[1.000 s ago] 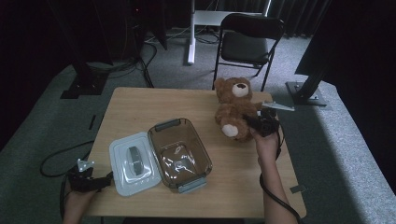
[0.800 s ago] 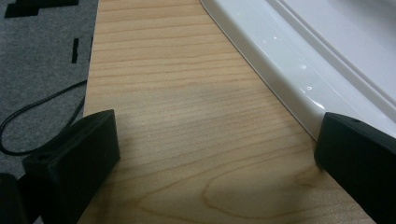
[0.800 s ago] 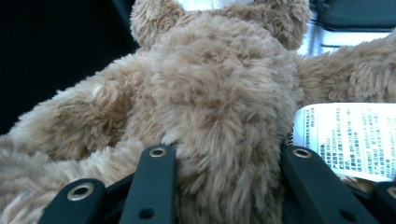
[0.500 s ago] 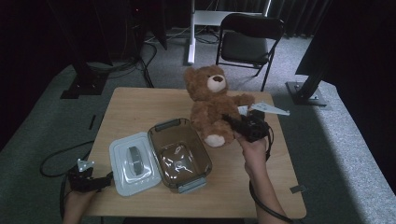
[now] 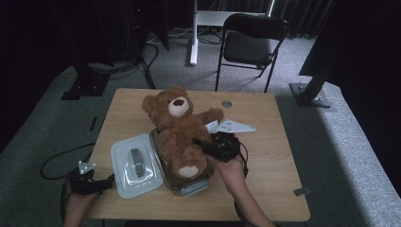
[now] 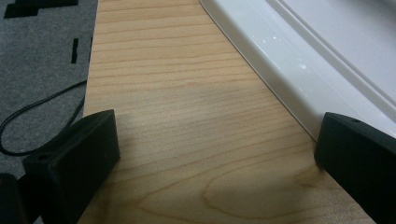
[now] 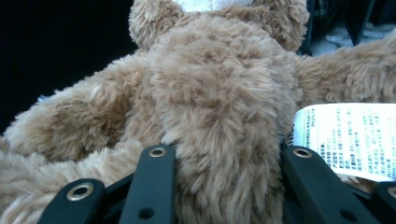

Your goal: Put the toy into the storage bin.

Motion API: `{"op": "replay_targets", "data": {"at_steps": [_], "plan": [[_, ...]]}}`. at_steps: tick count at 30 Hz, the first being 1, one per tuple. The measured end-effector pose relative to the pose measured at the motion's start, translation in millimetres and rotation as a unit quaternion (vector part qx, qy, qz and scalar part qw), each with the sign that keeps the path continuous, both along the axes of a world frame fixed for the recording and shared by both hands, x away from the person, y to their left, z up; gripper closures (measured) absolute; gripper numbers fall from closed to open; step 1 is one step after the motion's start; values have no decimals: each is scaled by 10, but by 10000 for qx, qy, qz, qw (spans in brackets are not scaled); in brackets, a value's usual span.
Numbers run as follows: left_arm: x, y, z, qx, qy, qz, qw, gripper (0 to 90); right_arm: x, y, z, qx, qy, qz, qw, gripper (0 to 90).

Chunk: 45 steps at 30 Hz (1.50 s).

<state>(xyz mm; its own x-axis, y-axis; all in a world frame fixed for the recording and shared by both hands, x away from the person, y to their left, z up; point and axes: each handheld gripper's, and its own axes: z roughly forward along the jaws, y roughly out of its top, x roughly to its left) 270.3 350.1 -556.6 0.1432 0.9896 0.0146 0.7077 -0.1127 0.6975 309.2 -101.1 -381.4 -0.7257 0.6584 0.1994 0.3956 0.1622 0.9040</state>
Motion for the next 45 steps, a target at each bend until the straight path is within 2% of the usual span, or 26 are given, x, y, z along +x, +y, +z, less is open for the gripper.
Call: {"op": "replay_targets", "data": {"at_steps": [2,4,7,10,14,25,34,37,45], "plan": [[0,0,0,0,0,-1,10000,6,40,60,-179,-248,174,13,9995,673],[0,0,-1,1,-6,-6,10000,6,80,74,-340,-391,415,66,9984,672],[0,0,0,10,-3,-15,10000,6,63,32,-458,-461,476,131,9977,668],[0,-5,-2,-14,-11,3,10000,6,39,-33,-448,-615,426,198,9970,667],[0,-8,-3,-10,-13,2,10000,6,52,-143,-452,-738,517,371,9952,659],[0,-15,-3,-17,-16,0,10000,6,51,-458,-423,-974,523,460,9928,638],[0,-15,-1,-2,-2,-19,10000,6,43,-694,-441,-929,527,305,9938,599],[0,-14,-1,-2,-1,-20,10000,6,37,-703,-441,-925,532,329,9937,548],[1,-15,-1,-7,-7,-16,10000,6,2,-648,-353,-957,460,386,9936,323]]}}
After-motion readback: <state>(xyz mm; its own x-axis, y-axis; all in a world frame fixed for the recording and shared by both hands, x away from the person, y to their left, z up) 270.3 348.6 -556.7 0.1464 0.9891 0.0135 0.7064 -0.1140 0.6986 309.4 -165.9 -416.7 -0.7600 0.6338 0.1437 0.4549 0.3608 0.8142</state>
